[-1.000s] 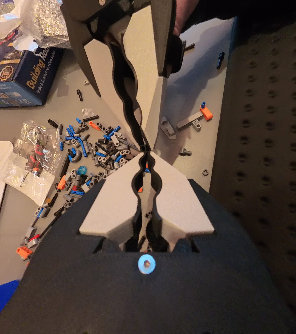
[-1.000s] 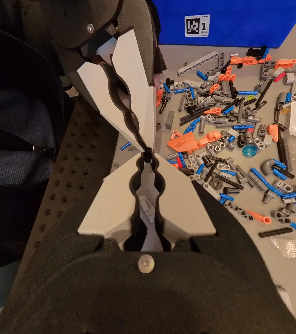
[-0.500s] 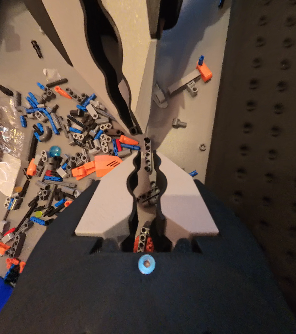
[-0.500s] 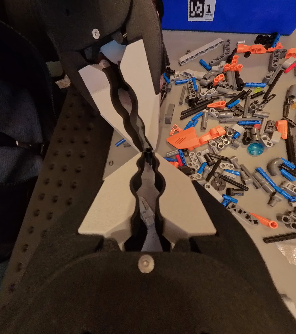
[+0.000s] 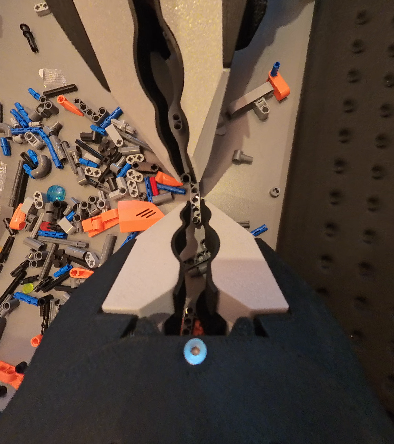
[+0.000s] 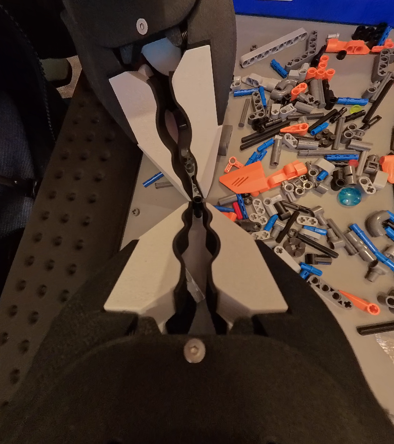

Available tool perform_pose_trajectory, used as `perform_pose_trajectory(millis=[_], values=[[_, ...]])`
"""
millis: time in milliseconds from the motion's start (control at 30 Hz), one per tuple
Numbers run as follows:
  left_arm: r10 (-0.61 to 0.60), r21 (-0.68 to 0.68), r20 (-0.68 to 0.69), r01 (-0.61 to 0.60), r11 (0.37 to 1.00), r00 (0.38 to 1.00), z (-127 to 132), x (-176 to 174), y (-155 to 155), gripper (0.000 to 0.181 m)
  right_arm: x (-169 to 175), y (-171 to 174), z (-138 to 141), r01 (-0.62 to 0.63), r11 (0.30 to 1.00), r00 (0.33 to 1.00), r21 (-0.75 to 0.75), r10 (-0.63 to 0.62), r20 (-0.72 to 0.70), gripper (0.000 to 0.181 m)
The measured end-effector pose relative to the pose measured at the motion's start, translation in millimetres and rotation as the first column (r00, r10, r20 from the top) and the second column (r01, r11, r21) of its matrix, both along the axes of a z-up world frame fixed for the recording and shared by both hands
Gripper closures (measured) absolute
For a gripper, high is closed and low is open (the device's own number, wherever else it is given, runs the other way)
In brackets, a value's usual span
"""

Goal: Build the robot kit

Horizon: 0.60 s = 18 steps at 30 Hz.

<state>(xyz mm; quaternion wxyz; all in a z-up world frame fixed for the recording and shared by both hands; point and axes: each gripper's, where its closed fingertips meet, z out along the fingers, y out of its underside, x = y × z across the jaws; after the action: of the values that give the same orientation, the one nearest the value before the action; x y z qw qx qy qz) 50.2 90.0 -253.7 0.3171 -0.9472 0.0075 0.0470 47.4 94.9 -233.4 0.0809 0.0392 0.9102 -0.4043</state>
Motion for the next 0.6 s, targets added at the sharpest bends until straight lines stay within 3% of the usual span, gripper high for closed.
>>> perform_pose_trajectory(millis=[300,600], values=[[0.003,0.012,0.013,-0.003,1.0,1.0,-0.3,0.3,0.3,0.176,1.6,3.2,-0.1,-0.022,1.0,0.999,-0.018,0.022,-0.028,0.176],[0.007,0.026,0.051,-0.008,1.0,0.999,-0.8,1.4,1.1,0.176,3.1,5.8,-1.2,-0.054,0.999,0.986,-0.002,0.053,-0.159,0.176]])
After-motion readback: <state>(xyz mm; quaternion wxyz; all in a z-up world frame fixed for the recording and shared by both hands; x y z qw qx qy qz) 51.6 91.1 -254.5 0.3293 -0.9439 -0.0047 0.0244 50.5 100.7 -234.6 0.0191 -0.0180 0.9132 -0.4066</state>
